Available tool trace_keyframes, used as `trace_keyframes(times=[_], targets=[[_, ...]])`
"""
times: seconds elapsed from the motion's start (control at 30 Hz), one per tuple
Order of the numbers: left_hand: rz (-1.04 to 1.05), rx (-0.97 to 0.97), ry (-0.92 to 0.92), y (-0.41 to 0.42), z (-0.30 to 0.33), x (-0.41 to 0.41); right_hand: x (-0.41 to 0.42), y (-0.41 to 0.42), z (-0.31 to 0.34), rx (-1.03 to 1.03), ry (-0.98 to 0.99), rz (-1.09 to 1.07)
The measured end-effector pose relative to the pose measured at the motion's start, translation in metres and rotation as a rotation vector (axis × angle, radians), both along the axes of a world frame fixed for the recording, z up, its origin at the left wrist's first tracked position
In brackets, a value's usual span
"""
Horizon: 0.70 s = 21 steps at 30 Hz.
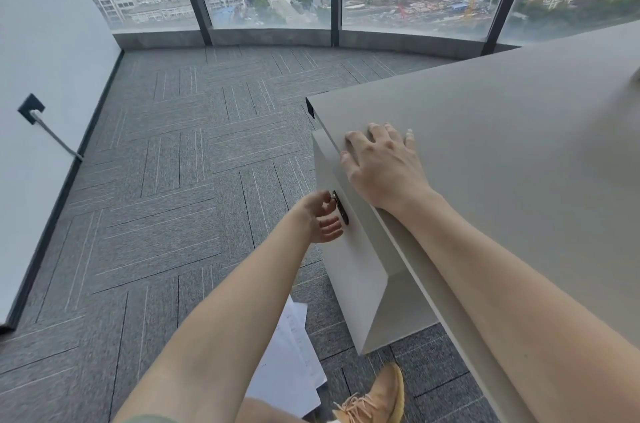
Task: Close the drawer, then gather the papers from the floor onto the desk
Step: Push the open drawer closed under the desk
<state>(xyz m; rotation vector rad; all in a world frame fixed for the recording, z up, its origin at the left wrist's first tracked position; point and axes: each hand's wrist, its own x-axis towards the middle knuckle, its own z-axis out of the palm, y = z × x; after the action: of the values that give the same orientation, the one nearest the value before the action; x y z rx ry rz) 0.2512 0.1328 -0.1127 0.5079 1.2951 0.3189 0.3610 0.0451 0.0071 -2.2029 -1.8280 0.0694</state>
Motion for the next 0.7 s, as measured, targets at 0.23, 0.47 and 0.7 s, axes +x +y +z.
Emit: trace_keyframes(times=[0.23, 0.47, 0.7], targets=[[-0.173, 0.187, 0.13, -0.003, -0.01, 0.002, 0.001, 0.0, -0.001, 0.007, -0.005, -0.004], [-0.17, 0.459, 0.294, -0.022, 0.005, -0.022, -0.004, -0.003, 0.005, 0.002, -0.008, -0.013], [-0.197, 0.663, 0.352, -0.048, 0.074, -0.083, -0.038, -0.033, 0.039, 0.058, 0.158, -0.02]])
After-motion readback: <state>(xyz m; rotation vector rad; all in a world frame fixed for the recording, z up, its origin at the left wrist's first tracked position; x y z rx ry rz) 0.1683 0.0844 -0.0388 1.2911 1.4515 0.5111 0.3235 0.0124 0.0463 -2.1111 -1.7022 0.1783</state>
